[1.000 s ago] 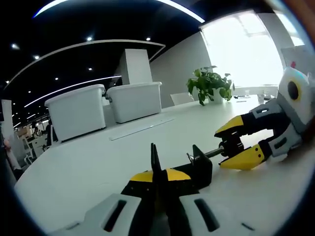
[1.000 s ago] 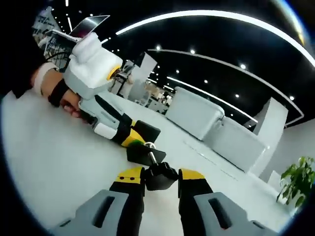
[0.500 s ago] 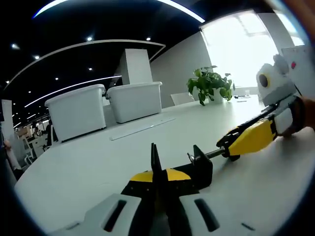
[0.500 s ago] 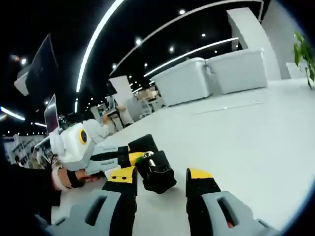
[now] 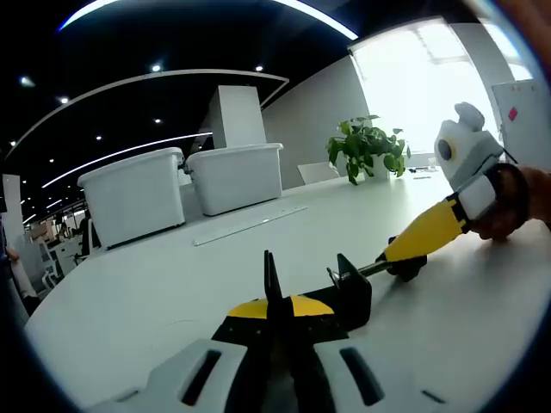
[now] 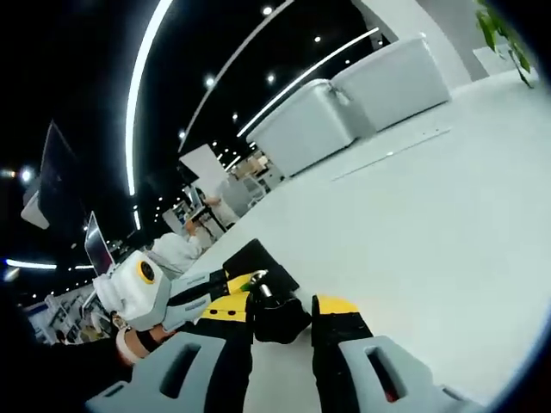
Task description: Clamp the fixed fixture on the desktop, loosen the retaining clip, secure it to the edge of the desk, and tighten the retaining clip.
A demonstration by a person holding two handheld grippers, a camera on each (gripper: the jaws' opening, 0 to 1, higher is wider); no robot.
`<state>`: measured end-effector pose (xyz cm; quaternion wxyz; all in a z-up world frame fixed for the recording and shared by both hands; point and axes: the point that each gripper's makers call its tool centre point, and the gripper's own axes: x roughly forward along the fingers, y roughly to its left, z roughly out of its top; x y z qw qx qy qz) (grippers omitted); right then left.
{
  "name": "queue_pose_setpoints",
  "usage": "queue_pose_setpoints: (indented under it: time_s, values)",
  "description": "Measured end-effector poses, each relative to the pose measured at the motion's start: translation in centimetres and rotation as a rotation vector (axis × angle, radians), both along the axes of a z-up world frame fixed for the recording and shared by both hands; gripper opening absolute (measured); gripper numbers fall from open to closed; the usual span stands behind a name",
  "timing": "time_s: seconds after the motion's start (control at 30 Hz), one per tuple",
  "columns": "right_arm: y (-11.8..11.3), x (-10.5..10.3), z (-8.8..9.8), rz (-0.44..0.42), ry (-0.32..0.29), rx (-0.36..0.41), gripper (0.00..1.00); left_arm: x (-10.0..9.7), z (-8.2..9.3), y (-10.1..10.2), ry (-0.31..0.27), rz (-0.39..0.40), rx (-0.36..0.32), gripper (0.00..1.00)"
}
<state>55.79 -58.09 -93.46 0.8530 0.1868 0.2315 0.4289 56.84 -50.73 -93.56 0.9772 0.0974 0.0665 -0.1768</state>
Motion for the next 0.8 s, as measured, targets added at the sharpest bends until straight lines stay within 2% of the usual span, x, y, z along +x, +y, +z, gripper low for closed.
queue_pose_setpoints:
  time_s: [0.23, 0.27, 0.33, 0.47, 0.6, 0.63, 0.67, 0.7, 0.73, 0.8]
  values:
    - [0.1, -0.3, 0.8, 0.01, -0.321, -0.157, 0.23, 0.3, 0.0, 0.0, 0.0, -0.003, -0.001, 0.06]
    - [0.2, -0.4, 0.9, 0.011, -0.392, -0.198, 0.23, 0.3, 0.0, 0.0, -0.001, -0.004, -0.001, 0.06]
    - [0.3, -0.6, 1.1, 0.012, -0.483, -0.247, 0.23, 0.3, 0.0, 0.0, 0.0, -0.003, -0.002, 0.06]
    - [0.5, -0.6, 1.3, 0.015, -0.613, -0.328, 0.23, 0.3, 0.1, 0.0, 0.001, 0.0, -0.002, 0.06]
    - [0.6, -1.1, 1.9, 0.018, -0.795, -0.45, 0.24, 0.2, 0.1, 0.0, 0.001, 0.001, -0.003, 0.06]
    - [0.6, -1.2, 2.0, 0.018, -0.802, -0.457, 0.24, 0.3, 0.1, 0.0, 0.002, 0.001, -0.003, 0.06]
    - [0.7, -1.4, 2.1, 0.023, -0.875, -0.514, 0.24, 0.5, 0.1, 0.0, 0.002, 0.001, -0.003, 0.06]
    - [0.7, -1.5, 2.1, 0.024, -0.889, -0.524, 0.24, 0.5, 0.1, 0.1, 0.002, 0.001, -0.003, 0.06]
    - [0.6, -1.5, 2.2, 0.022, -0.941, -0.567, 0.24, 0.5, 0.1, 0.1, 0.002, 0.002, -0.003, 0.06]
    - [0.6, -1.7, 2.2, 0.026, -0.981, -0.6, 0.25, 0.5, 0.1, 0.1, 0.002, 0.002, -0.003, 0.06]
